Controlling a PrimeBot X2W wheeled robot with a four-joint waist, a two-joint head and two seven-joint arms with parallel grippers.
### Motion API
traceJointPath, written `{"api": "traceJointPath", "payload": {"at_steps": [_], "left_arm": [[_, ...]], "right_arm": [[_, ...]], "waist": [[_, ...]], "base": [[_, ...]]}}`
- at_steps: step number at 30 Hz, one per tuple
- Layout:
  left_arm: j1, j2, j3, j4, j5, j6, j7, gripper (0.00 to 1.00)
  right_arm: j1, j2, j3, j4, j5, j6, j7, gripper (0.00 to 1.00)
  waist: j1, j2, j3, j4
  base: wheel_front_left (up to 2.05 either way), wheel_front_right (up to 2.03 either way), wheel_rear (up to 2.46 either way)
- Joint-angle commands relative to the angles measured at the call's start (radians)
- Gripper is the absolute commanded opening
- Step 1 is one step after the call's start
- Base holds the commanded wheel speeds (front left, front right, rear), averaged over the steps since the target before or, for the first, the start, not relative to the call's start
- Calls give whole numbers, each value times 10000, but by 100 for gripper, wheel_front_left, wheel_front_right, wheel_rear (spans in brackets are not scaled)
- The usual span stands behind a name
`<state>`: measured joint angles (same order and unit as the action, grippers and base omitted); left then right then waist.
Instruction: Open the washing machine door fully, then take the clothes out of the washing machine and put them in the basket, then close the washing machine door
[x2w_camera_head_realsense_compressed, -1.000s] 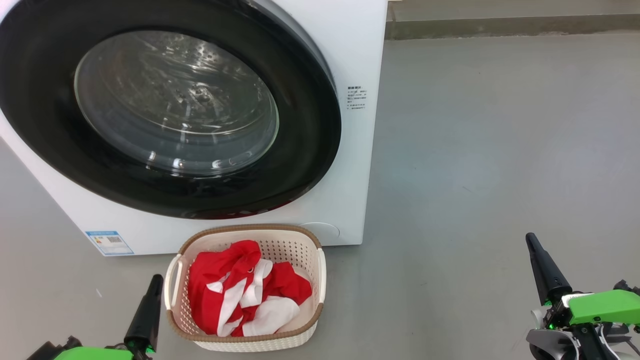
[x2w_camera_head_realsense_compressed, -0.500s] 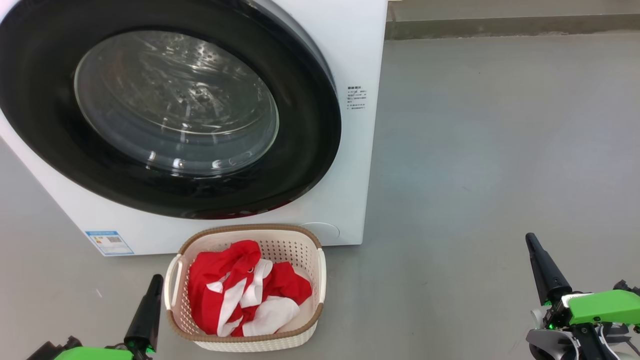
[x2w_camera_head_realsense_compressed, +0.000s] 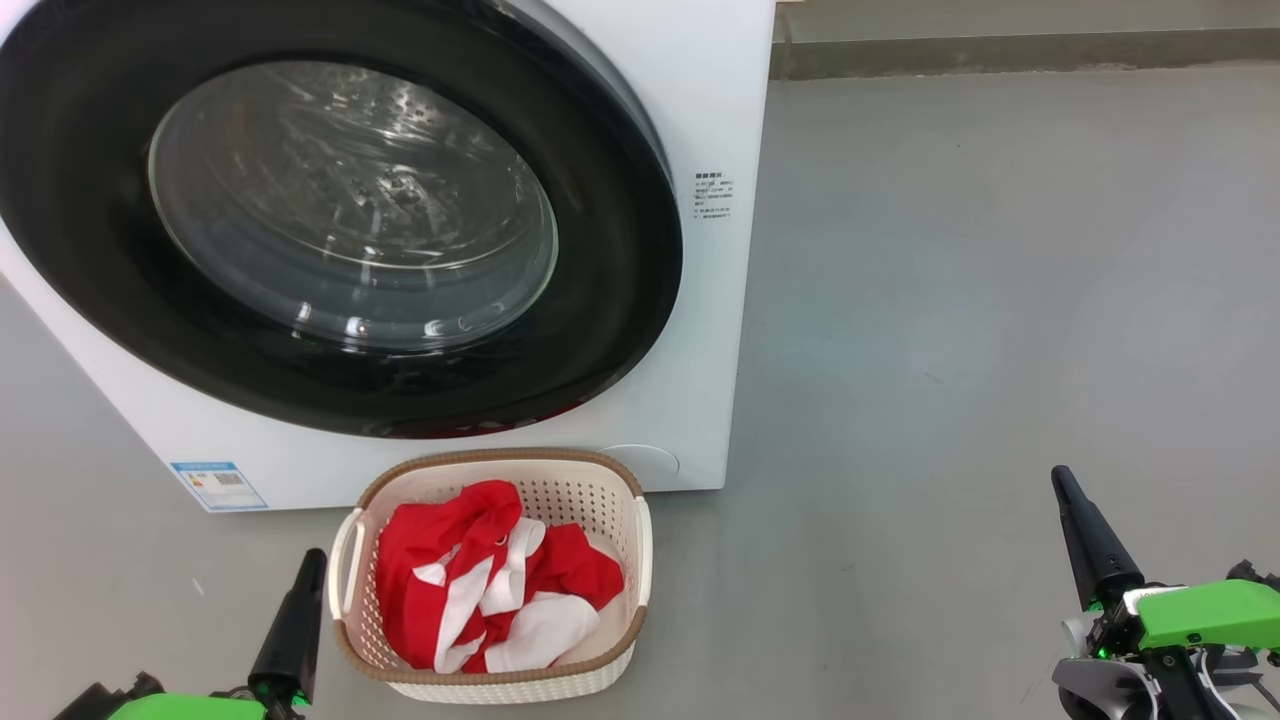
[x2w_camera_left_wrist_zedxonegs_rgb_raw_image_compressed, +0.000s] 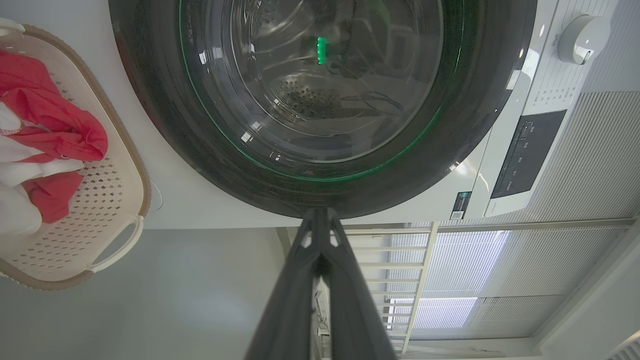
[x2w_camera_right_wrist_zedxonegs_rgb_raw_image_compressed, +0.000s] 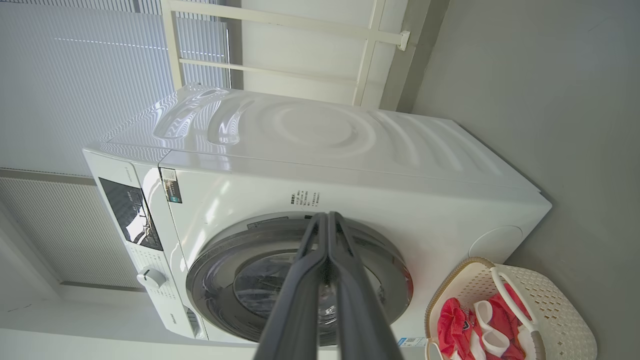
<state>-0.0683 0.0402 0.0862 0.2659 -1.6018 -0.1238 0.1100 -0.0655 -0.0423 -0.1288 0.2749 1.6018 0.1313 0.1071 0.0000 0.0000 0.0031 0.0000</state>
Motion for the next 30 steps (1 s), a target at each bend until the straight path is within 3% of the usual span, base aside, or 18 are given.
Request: {"api": "traceJointPath", "payload": {"at_steps": [1,30], "left_arm": [[-397,100,277,-208,-68,-69,33,0],[-397,100,276,-208,-68,-69,33,0]], "right_arm": [[-424,-84,144,-301,63,-6,66,0],[-425,-82,142,-301,61,-6,68,0]], "waist": [[0,0,0,0],[0,0,0,0]], "base": [[0,0,0],[0,0,0]]}}
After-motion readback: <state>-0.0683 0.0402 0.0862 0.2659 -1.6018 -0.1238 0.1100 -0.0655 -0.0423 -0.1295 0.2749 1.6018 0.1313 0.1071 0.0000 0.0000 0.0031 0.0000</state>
